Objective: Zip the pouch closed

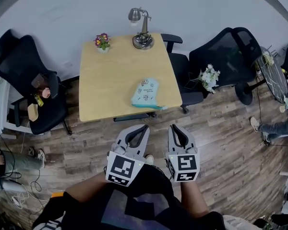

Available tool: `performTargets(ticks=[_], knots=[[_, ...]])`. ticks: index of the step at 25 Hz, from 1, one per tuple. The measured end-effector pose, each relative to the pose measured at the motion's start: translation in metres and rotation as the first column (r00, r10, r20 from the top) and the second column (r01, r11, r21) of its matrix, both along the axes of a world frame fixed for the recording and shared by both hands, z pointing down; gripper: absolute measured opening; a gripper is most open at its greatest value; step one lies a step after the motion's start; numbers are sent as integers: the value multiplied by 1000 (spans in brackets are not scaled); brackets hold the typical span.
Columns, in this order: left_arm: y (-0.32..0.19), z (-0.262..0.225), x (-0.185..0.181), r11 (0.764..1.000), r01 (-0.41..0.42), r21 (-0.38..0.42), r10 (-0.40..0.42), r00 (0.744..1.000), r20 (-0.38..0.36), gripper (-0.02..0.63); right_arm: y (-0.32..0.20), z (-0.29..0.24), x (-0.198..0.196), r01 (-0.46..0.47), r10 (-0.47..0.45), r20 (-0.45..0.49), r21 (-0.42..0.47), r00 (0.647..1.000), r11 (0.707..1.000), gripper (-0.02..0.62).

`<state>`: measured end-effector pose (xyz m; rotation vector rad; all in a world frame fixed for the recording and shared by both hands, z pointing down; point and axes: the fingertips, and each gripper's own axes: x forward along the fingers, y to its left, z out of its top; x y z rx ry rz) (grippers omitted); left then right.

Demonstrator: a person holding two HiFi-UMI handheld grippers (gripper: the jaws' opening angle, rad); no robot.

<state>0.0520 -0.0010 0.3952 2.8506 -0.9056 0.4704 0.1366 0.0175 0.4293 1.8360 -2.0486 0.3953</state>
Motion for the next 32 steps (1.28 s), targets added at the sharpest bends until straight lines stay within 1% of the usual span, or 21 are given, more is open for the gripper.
performTargets(ticks=[3, 10, 13, 16, 20, 24, 29, 32], knots=[[-18, 5, -7, 1000, -22, 0, 22, 1000, -2, 9, -13, 2, -2, -26, 26, -15, -18, 1000, 999, 18], [-56, 9, -20, 997, -81, 3, 81, 996, -42, 10, -44, -8, -10, -82, 79, -96, -24, 992, 996, 18], [-68, 9, -25, 996, -92, 4, 92, 994, -63, 11, -55, -13, -15, -79, 76, -131, -19, 988, 997, 18], [-77, 10, -32, 996, -90, 8, 91, 993, -70, 10, -63, -10, -20, -71, 64, -160, -37, 985, 997, 18], [-94, 9, -39, 997, -70, 13, 71, 994, -78, 10, -75, -3, -23, -41, 26, -198, -71, 980, 997, 18], [-109, 15, -39, 998, -55, 16, 56, 996, -68, 11, -90, 10, -17, 2, -29, -235, -112, 972, 994, 29], [-130, 30, -36, 999, -16, 31, 17, 999, -44, 11, -102, 37, -14, 99, -144, -243, -191, 959, 977, 57], [-143, 45, -29, 1000, 6, 26, -6, 1000, -9, 11, -111, 52, -10, 155, -208, -235, -226, 949, 962, 71]])
